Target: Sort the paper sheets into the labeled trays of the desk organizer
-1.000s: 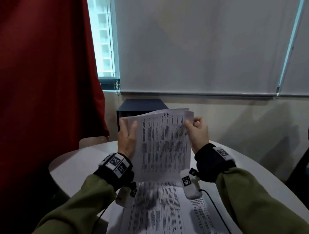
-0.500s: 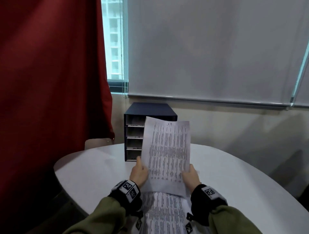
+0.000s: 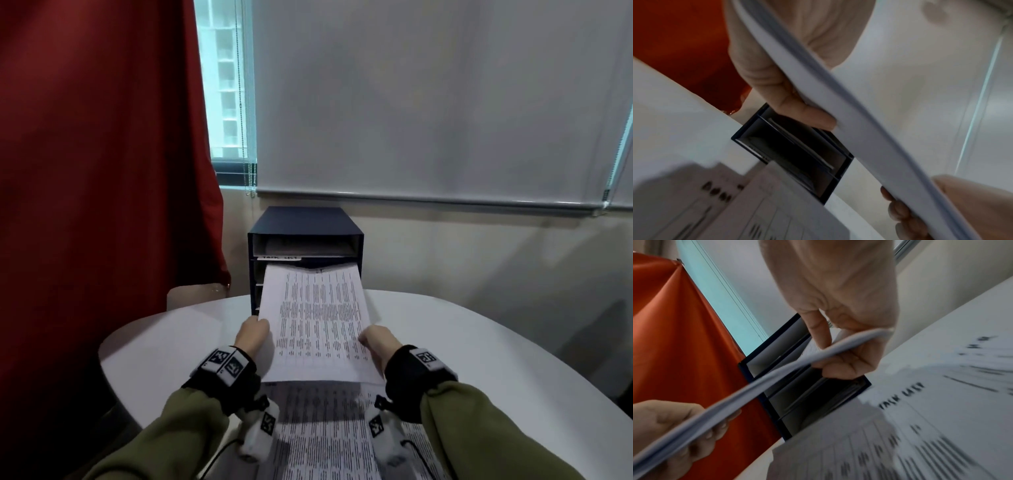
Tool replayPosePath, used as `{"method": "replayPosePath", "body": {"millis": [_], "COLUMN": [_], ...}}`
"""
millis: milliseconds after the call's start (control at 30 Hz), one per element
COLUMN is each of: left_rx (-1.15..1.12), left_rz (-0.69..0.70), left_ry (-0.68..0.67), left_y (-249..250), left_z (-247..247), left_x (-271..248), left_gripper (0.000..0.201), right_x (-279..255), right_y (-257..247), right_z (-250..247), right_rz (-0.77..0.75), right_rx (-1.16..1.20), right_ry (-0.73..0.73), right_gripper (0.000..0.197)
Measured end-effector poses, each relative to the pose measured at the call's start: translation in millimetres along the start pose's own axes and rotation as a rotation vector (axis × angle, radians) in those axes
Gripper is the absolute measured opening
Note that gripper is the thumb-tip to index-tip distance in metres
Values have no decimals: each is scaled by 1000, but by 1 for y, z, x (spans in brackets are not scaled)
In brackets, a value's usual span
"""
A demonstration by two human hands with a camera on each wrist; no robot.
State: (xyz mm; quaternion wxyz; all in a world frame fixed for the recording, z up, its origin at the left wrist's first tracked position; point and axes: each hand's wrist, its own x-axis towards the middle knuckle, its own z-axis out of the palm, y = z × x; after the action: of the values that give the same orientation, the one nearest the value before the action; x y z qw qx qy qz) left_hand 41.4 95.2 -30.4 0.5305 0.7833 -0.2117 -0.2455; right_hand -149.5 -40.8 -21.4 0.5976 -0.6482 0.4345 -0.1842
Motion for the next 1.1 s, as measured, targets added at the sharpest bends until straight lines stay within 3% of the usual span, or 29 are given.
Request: {"method": "replayPosePath", "body": {"millis": [200,300,400,467,533,567,633,700,733,833,967,1033,1100], "left_rx": [30,-24,-64,-84,-75,-118,-233,-461,-573,-696,-705,-613,-357], "left_rz": [38,35,23,-53,-123,-145,-123,-108,-97,-49,46,96,121], "left_ry": [17,20,-44,-136,-149,-128,-34,11,5,8,-64,-115,-82], "left_y": [36,44,50,53,56,57,61,66,68,71,67,63,53], "left_z": [-14,-18,-18,-18,-18,-18,-16,-13,-9,-2,-5,-7,-7], "left_x": [26,50,70,76,80,83,94,97,98,100,89,75,61], "left_gripper": [15,32,11,26,20,9,13,15,6,28,26,30,23], "right_x": [24,33,51,66,77,81,86,93,99,105,94,79,65], "right_y": [-34,-32,-27,-32,-44,-51,-64,-74,-76,-81,-69,-58,-44], "right_z": [-4,-8,-8,-7,-5,-2,4,9,11,17,17,14,7], "right_rz": [13,114,169,178,178,166,142,99,71,38,-66,-74,-32], "right_rx": [-44,-72,35,194,350,405,544,672,714,745,626,461,279], "right_ry": [-25,-121,-152,-122,-107,-99,-102,-104,-101,-75,-115,-140,-116], "right_gripper": [21,7,16,10,12,12,9,19,24,15,36,30,19]}}
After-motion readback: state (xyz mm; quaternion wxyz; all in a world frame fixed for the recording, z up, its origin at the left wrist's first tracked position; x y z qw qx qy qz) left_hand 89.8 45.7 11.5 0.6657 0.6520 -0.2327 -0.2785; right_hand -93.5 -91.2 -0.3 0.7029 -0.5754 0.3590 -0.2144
